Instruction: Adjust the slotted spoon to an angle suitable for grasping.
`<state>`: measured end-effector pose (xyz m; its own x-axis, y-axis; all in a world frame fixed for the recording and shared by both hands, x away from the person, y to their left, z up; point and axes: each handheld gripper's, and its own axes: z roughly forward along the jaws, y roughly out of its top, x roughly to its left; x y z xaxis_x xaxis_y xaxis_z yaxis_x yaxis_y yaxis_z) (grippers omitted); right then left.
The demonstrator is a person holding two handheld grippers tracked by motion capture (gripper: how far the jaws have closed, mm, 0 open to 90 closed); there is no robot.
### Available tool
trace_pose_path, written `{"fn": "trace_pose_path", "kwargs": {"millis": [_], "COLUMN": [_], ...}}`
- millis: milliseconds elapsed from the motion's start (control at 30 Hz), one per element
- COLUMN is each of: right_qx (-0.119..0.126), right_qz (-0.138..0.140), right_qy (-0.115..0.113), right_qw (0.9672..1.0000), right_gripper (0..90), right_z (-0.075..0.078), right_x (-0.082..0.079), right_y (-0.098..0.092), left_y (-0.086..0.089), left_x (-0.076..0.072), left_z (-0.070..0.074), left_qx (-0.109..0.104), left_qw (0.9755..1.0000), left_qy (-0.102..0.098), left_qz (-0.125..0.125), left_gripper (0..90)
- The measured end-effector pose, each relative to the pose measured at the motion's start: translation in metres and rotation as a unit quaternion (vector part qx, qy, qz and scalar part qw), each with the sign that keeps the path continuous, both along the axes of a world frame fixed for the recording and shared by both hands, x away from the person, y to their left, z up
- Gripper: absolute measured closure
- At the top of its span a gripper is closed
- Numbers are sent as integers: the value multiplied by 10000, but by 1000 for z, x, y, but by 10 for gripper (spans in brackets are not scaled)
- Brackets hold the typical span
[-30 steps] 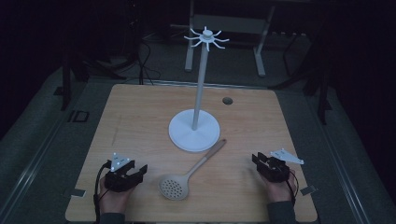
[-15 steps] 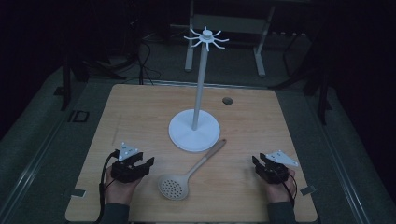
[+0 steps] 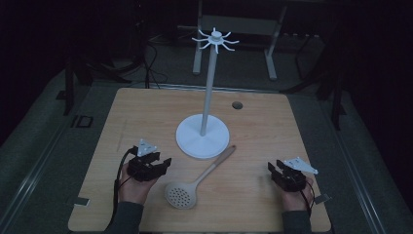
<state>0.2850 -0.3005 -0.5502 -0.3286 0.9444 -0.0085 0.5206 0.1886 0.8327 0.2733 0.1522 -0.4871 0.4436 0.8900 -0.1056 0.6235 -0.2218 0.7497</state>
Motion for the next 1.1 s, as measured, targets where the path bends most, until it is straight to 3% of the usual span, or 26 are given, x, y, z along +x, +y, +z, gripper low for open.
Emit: {"fn": "trace_pose_path", "kwargs": {"millis": [467, 1100], "right_qx": [-122, -91], "right_qz": [-47, -126], "right_qy": [19, 21], "right_qw": [9999, 9999], "right_gripper": [588, 570], "right_z": [-2, -3], "right_x": [0, 0], "right_y": [-1, -5], "left_y": [-21, -42], "left_x": [16, 34], "left_z": [12, 19], "left_qx": [93, 232], "left_qw": [9998, 9985], "left_qy": [86, 260], "left_qz": [-151, -417], "left_gripper": [515, 513]}}
